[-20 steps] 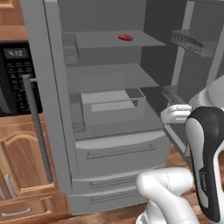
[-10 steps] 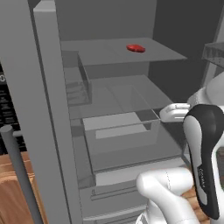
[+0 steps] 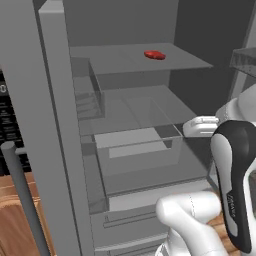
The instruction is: Open the fridge, remove the pear, lemon wedge, and steak, and place them on any counter.
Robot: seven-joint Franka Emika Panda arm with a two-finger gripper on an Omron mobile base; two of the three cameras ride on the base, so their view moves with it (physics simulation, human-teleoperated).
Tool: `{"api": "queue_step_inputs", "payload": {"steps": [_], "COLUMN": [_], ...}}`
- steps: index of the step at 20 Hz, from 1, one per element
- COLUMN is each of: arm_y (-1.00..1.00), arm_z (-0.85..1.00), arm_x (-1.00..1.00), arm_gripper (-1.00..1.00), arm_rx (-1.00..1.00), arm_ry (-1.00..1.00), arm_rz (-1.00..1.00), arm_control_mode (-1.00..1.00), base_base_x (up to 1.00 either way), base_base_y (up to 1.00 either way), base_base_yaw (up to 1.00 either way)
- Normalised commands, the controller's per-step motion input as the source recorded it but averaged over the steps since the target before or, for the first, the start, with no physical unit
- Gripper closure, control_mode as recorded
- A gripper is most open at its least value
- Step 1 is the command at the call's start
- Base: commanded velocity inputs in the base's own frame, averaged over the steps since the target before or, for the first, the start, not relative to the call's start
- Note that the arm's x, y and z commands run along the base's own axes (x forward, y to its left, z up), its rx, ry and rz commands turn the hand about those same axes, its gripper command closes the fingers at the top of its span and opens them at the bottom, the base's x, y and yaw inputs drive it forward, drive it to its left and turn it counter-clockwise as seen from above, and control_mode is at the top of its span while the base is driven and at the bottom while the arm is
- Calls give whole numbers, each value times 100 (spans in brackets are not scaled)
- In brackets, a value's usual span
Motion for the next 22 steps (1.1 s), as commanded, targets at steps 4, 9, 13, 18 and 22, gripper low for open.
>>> {"api": "queue_step_inputs", "payload": {"steps": [4,9,13,18,22], "arm_y": [15,1,-1,-3,-36], "arm_z": [73,59,40,22,9], "arm_x": [18,54,71,69,75], "arm_gripper": [-100,-100,-100,-100,-100], "arm_rx": [0,-2,-2,-4,0], "arm_ry": [-13,-4,-3,-5,0], "arm_rz": [-13,-8,-8,-8,0], "arm_control_mode": [-100,-100,-100,-100,-100], "base_base_x": [0,0,0,0,0], "base_base_y": [0,0,0,0,0], "base_base_yaw": [0,0,0,0,0]}}
